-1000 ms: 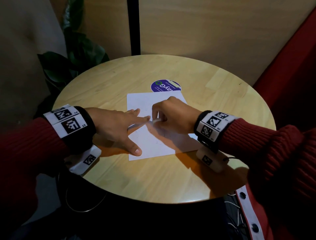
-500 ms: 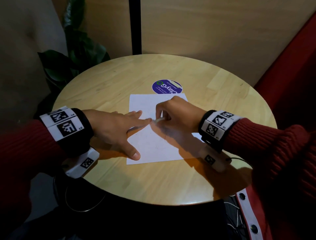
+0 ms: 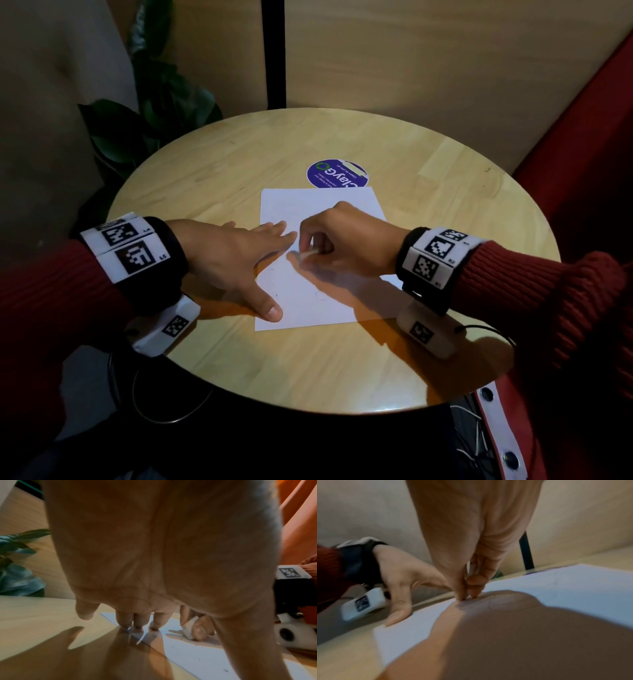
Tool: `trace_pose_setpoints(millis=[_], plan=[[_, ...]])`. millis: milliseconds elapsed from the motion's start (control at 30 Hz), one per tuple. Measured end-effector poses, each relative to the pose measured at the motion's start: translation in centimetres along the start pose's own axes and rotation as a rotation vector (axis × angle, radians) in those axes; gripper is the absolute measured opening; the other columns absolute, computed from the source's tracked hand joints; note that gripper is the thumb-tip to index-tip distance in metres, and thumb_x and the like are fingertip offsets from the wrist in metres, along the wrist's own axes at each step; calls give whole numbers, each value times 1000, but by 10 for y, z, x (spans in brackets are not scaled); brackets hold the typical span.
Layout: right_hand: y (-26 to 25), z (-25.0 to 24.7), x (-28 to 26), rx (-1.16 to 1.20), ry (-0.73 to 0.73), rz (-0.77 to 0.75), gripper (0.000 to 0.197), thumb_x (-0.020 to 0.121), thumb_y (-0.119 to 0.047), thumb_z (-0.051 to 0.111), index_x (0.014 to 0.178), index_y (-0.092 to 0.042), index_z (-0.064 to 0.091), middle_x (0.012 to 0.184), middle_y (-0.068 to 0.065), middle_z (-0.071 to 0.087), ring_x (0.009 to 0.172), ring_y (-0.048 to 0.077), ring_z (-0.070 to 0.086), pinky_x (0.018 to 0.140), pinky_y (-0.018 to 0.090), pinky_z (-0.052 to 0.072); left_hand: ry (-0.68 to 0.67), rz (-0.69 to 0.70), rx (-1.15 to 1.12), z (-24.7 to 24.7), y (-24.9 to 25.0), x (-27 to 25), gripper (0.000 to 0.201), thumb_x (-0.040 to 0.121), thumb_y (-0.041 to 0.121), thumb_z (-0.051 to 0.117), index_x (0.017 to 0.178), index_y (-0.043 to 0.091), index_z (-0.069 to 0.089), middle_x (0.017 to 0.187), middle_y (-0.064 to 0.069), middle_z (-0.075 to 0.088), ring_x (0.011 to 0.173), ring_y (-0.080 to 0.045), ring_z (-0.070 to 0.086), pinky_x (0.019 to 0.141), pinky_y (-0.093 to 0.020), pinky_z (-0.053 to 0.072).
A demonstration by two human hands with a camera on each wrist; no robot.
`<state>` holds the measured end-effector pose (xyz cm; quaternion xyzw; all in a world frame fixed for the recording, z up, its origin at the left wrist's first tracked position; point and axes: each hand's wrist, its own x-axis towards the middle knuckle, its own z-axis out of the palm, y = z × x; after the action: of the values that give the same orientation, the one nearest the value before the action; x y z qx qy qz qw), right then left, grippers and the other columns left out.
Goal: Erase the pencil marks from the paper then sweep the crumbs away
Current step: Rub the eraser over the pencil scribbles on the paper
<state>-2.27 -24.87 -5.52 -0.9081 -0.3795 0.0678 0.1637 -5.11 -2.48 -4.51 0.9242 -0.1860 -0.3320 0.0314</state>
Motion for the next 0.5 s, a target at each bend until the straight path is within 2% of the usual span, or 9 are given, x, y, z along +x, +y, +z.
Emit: trace_pose_setpoints(millis=[67, 133, 200, 267, 300, 367, 433, 500], plan=[[10, -2, 2, -36, 61, 55, 7, 91, -24, 71, 93, -18, 73, 72, -10, 66, 72, 13, 61, 64, 25, 39, -4, -7, 21, -2, 5, -3, 133, 77, 79, 76, 168, 46, -15, 175, 19, -25, 161, 0, -22, 135, -45, -7], [15, -4, 2, 17, 75, 83, 4, 89, -22, 73, 91, -18, 74, 73, -10, 69, 70, 8, 62, 63, 21, 39, 14, -9, 12, -7, 11, -6, 126, 78, 77, 76, 168, 49, -7, 176, 18, -20, 164, -5, -15, 133, -39, 2], [12, -3, -3, 80, 29, 64, 4, 89, -25, 76, 89, -22, 74, 72, -13, 70, 69, 3, 64, 61, 14, 41, 89, 33, -64, -9, 16, -5, 115, 75, 82, 74, 167, 54, 11, 180, 12, -4, 166, -9, -1, 130, -35, 16], [7, -3, -11, 118, -27, 34, 6, 88, -29, 78, 88, -25, 74, 71, -15, 69, 70, 1, 64, 61, 12, 44, 133, 84, -66, -7, 18, 2, 104, 75, 83, 74, 161, 57, 21, 181, 3, 10, 168, -15, 3, 130, -39, 22], [7, -4, -14, 116, -43, 27, 6, 89, -29, 78, 88, -25, 74, 71, -15, 68, 70, 1, 64, 62, 12, 45, 122, 91, -41, -5, 17, 6, 104, 76, 82, 73, 161, 58, 19, 181, -2, 9, 168, -18, -2, 132, -44, 21], [12, -8, -14, 70, -9, 48, 7, 89, -29, 75, 89, -22, 75, 69, -15, 66, 68, 3, 63, 61, 13, 43, 76, 43, 2, -4, 20, 9, 115, 78, 81, 72, 167, 53, 4, 182, -7, -5, 168, -22, -10, 135, -46, 14], [20, -12, -11, 31, 67, 101, 8, 88, -26, 74, 90, -18, 75, 69, -14, 65, 68, 6, 64, 63, 22, 44, 51, -7, 38, -6, 23, 10, 124, 81, 79, 71, 170, 43, -8, 180, -5, -16, 167, -21, -14, 136, -44, 10], [21, -13, -10, 59, 66, 100, 8, 87, -25, 75, 88, -17, 75, 70, -12, 69, 70, 10, 67, 64, 24, 45, 46, 0, 65, -6, 24, 10, 127, 81, 81, 68, 170, 39, -12, 179, -3, -20, 166, -18, -18, 136, -46, 6]])
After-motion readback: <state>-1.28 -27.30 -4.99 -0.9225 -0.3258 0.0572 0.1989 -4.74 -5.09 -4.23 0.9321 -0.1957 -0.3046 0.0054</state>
